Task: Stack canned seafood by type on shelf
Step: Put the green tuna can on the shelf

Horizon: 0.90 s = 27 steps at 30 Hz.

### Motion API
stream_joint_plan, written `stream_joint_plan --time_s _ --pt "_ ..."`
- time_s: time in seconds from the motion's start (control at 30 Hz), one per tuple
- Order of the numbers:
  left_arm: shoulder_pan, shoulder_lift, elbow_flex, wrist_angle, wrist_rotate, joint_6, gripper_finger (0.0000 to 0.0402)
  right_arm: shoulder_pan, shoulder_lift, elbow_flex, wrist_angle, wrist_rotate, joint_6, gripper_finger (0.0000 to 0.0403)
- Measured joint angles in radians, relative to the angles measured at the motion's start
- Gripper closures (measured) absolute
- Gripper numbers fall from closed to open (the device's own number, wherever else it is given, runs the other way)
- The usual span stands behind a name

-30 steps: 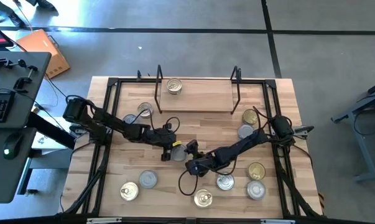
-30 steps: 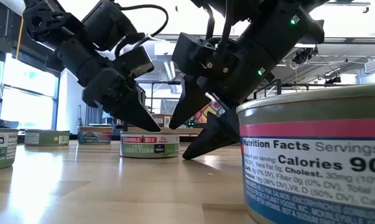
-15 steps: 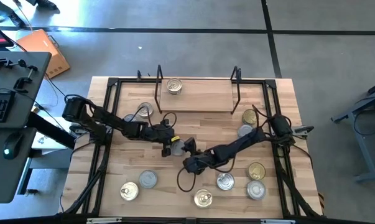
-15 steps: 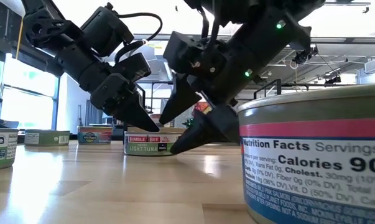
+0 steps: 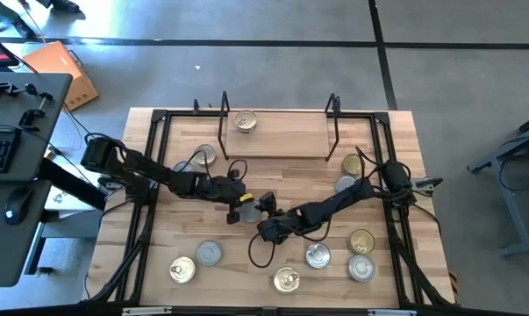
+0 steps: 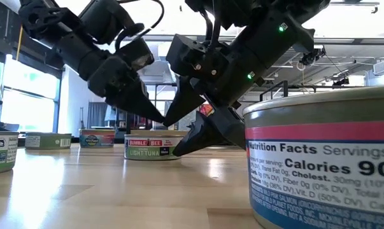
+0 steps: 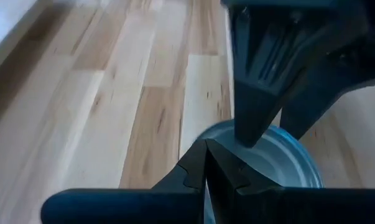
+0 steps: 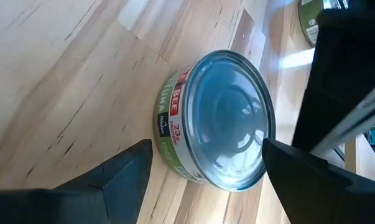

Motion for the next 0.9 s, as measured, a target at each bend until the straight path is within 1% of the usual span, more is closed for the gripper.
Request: stream_joint_plan --time_s 0.13,0.2,0.3,0.43,0.53,0.77,0.9 --pt "0.009 -0.008 -0.003 -0.047 0.053 -0.083 0.0401 0.000 -0.001 0.000 0.000 -0.011 0.000 0.0104" --pt "0.019 -0.008 -0.011 -0.072 0.061 -0.110 0.0401 0.000 -0.001 0.000 0.000 -0.014 0.000 0.0104" --pt "0.042 -0.008 -0.029 -0.065 0.058 -0.132 0.0401 0.000 -0.002 0.000 0.001 -0.018 0.000 0.0104" --pt "0.078 0.000 -0.039 -0.056 0.057 -0.138 0.0401 0.000 -0.002 0.000 0.001 -0.050 0.000 0.0104" --pt "0.092 0.012 -0.040 -0.051 0.055 -0.138 0.0401 0.000 -0.002 0.000 0.003 -0.052 0.000 0.0104" --pt "0.105 0.047 -0.039 -0.048 0.058 -0.144 0.0401 0.000 -0.002 0.002 0.037 -0.013 -0.007 0.0104" --pt "0.114 0.056 -0.039 -0.044 0.076 -0.146 0.0401 -0.007 -0.002 0.002 0.037 -0.010 -0.007 0.0104"
